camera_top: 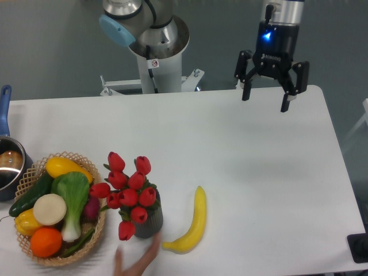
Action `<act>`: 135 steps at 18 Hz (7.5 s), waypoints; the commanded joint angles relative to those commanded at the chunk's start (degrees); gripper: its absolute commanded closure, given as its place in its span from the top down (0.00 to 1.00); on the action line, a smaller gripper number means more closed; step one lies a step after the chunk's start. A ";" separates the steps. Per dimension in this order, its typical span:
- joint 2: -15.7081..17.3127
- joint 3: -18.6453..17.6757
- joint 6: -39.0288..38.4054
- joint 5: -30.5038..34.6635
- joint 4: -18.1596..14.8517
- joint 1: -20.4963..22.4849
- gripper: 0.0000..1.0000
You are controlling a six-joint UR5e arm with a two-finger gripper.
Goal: Pick up the flowers from the vase
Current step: 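Move the open gripper down toward the red tulips in the vase, then lower the open gripper around the tulip stems above the vase, then push the gripper into the bouquet and close it on the stems, then lift the gripped tulips upward out of the grey vase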
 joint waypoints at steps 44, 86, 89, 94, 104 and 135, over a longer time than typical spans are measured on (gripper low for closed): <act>-21.09 0.87 -13.36 -21.19 14.15 -18.46 1.00; -26.10 4.74 -13.45 -21.02 14.85 -24.35 1.00; -25.75 4.30 -13.53 -21.02 14.85 -24.44 1.00; -25.66 4.39 -13.71 -21.02 14.94 -24.44 0.78; -25.40 4.65 -14.15 -21.11 14.85 -24.44 0.43; -19.78 12.29 -34.44 -26.99 14.85 -21.71 0.38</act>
